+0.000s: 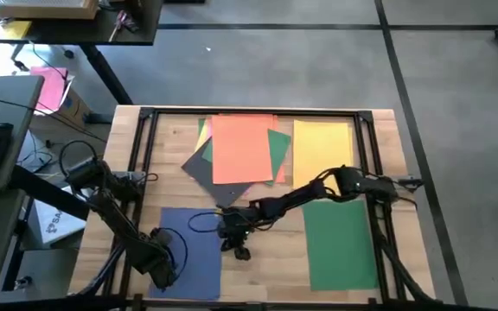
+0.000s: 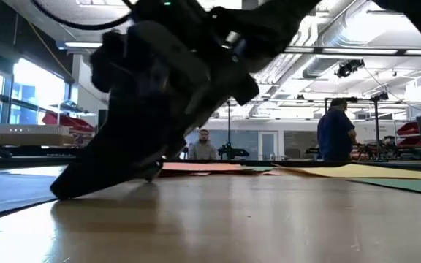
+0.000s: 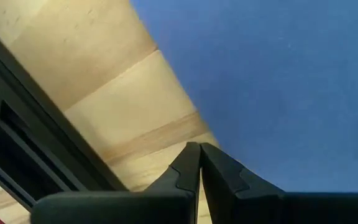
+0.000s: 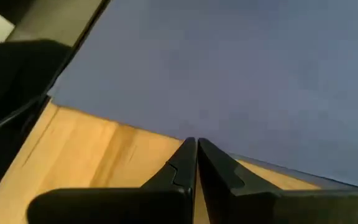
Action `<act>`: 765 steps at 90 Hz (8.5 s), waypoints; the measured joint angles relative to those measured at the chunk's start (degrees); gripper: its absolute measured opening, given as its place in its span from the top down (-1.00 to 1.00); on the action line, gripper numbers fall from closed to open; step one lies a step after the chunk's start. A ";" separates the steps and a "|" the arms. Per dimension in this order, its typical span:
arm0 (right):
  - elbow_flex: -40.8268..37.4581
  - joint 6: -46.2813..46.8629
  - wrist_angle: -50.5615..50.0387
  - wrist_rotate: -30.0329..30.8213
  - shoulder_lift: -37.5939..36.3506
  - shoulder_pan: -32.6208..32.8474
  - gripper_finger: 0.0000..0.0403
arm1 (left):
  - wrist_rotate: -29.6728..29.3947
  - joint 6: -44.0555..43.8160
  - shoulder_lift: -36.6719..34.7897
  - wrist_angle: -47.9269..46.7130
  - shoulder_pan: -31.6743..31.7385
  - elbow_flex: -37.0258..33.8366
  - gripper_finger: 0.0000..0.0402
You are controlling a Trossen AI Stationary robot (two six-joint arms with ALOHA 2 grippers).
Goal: Organize paper
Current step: Adjust the bottom left violet paper, then put the orange paper on the bottom center of the table
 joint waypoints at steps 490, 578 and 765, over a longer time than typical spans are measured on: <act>17.16 -6.76 -40.04 23.52 0.33 -1.99 1.00 | -31.10 14.80 -2.30 -10.08 12.36 -5.71 1.00; 16.64 -5.91 -56.33 31.25 -4.77 -1.36 1.00 | -29.49 20.20 -2.32 -10.88 10.36 6.25 1.00; -29.92 -33.30 -10.87 60.43 -23.26 -5.59 -0.01 | -50.03 22.47 -2.29 5.49 6.95 5.11 1.00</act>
